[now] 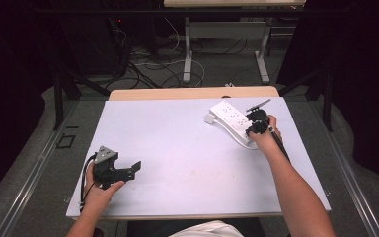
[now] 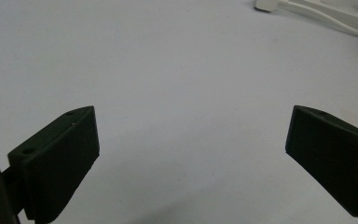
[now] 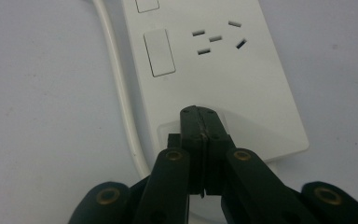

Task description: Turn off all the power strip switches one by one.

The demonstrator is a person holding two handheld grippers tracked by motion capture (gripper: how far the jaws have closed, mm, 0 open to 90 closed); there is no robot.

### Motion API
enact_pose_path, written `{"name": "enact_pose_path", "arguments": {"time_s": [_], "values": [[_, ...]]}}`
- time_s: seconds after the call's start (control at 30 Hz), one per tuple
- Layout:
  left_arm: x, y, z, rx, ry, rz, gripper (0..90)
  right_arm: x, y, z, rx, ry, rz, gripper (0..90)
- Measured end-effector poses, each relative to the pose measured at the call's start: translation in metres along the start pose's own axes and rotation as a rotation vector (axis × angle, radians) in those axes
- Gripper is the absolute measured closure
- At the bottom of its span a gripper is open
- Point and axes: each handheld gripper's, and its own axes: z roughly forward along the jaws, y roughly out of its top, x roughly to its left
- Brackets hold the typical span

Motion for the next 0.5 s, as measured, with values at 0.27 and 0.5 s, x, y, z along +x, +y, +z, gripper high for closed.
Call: {"name": "enact_pose_path", "arguments": {"time_s": [0.27,0.5], "values": [[0.0001,-0.0002,-0.0006,-0.001,0.002,0.000,2.5,0.0040,-0.0025,0.0011,-0.012,-0.022,-0.026,90.0],[0.0001,0.0000,-0.0004,-0.006,0.001,-0.001,2.6,-0.0006,-0.0013,-0.0011,-0.032,0.009,0.004,88.3]]}}
